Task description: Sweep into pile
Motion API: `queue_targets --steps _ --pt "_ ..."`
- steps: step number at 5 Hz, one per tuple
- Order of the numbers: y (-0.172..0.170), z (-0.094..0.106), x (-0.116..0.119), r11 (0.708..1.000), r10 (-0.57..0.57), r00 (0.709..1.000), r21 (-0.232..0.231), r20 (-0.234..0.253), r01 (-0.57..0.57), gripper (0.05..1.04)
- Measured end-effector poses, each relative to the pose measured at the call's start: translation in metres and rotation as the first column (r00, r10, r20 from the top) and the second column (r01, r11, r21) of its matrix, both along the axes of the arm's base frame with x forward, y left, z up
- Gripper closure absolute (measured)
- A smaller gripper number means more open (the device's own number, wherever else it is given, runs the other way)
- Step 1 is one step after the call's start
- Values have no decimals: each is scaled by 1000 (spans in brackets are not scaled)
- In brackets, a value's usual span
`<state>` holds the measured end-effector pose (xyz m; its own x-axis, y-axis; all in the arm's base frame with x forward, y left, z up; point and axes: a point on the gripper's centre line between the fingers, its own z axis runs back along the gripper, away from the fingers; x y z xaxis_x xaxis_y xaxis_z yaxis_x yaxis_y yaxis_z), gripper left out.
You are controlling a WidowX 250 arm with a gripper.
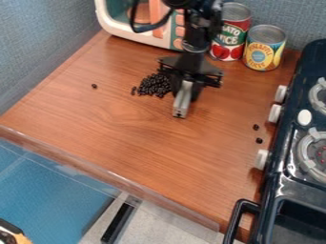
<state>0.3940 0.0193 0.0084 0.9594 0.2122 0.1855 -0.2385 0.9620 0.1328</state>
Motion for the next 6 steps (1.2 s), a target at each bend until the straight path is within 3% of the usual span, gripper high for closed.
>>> queue_targets --steps 2,3,4,6 --pt "8 1 -3 1000 21 1000 6 8 -21 691" --pt "3 3 -10 999 -8 1000 -33 -8 8 691" --pt "-6 5 -19 996 -51 999 -71 -15 49 691" --pt "-27 15 -33 975 -200 980 -91 24 201 691"
